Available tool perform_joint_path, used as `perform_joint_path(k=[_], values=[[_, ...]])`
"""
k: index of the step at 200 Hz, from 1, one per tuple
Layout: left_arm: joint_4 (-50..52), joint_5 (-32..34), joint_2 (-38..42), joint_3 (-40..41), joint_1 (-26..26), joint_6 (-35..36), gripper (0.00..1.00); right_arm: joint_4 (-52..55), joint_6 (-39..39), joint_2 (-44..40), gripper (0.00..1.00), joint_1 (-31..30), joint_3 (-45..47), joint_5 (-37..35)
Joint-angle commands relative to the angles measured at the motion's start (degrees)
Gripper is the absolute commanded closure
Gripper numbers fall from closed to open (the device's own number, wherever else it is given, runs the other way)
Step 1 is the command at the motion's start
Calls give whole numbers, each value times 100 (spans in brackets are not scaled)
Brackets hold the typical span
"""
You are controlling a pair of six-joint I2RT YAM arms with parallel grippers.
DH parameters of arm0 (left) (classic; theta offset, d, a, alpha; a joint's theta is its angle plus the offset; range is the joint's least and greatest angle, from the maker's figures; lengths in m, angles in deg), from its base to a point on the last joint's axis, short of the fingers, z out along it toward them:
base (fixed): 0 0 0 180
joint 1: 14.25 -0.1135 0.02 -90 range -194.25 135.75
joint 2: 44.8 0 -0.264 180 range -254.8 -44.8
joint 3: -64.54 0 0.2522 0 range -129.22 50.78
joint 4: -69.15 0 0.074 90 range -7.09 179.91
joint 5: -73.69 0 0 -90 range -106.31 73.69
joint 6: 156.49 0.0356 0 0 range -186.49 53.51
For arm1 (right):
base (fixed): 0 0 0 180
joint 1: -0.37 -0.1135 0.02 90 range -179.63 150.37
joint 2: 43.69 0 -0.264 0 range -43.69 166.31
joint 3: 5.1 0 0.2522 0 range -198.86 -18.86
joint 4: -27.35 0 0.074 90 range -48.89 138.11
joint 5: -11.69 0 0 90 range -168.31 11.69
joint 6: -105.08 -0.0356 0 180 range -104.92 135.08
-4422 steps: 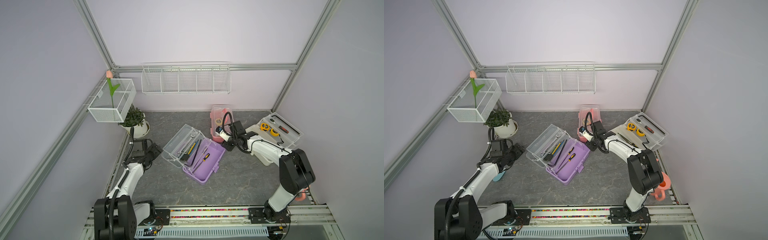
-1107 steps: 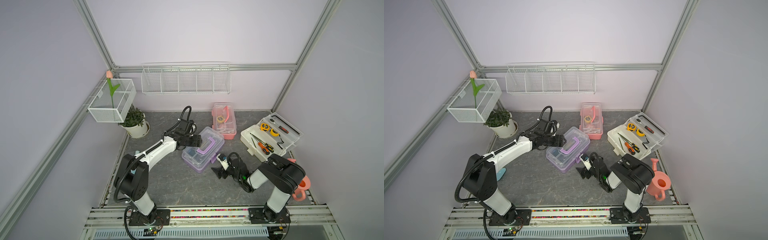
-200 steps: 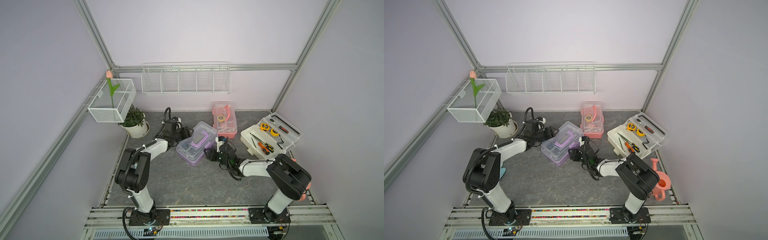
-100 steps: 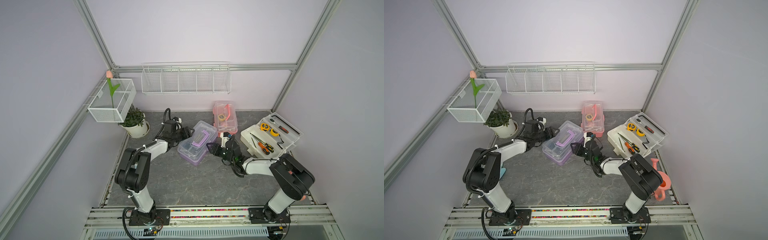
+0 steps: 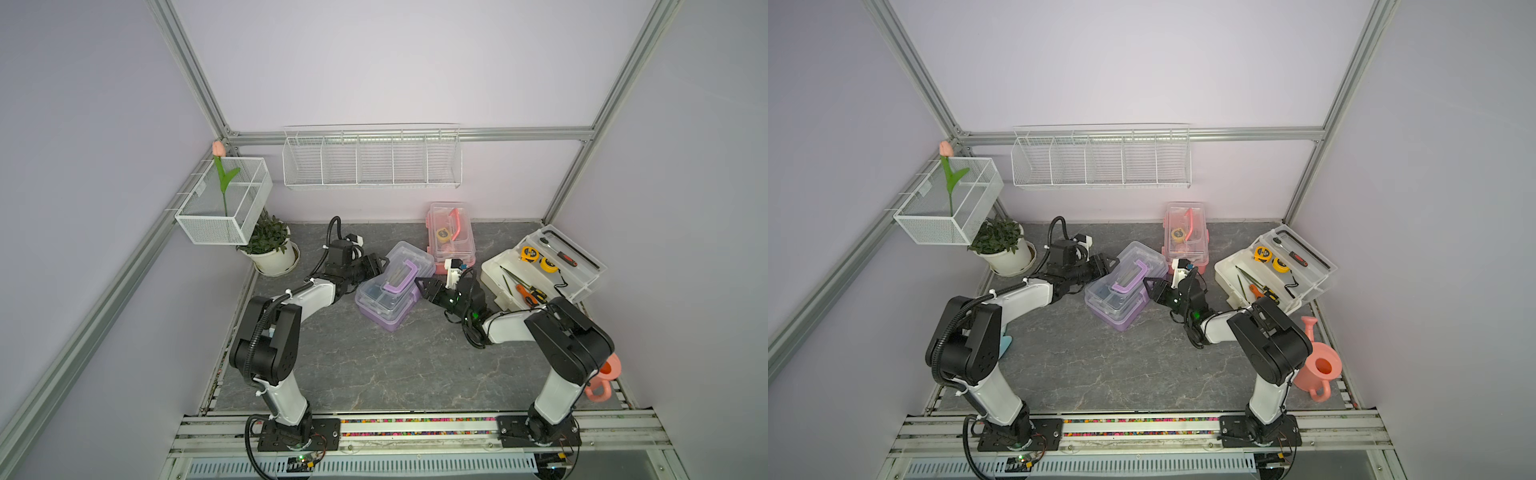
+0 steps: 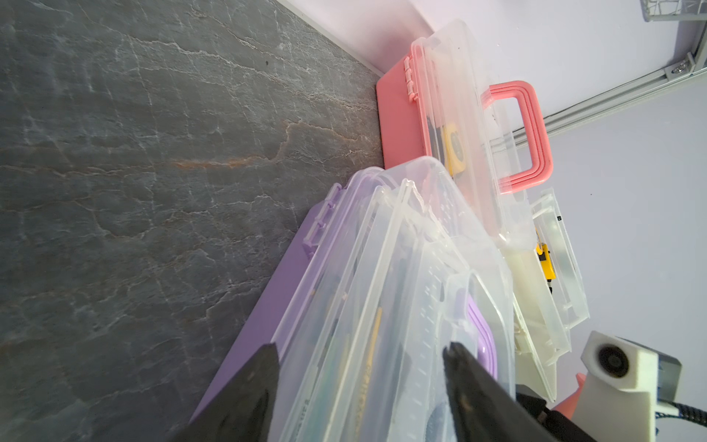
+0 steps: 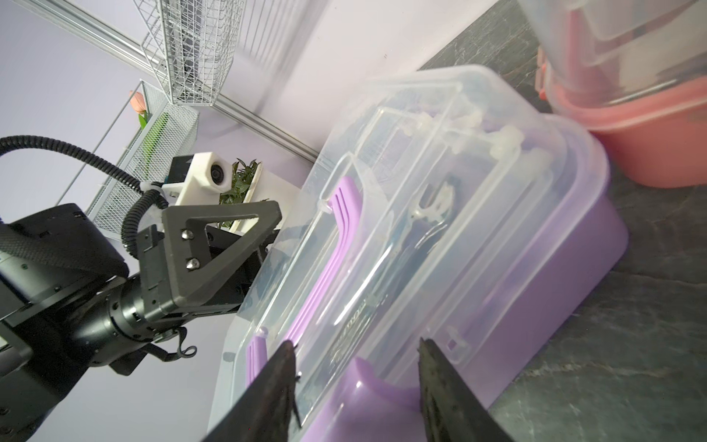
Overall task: Close toolboxes
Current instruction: Fasten the toolbox latch on the toolbox.
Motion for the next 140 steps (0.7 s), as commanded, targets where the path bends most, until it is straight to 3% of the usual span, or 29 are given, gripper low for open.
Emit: perform_joint_path(k=[1, 30, 107, 140], values=[[331, -125, -61, -63, 46, 50, 30, 315, -195, -227, 47, -77, 223, 213], [345, -130, -78, -81, 53, 50, 30, 155, -196, -329, 37, -73, 531, -35], [416, -107, -57, -107, 47, 61, 30, -218, -493, -17, 41, -192, 364, 341], [392, -93, -127, -124, 46, 50, 30, -92, -384, -357, 41, -214, 573, 10]])
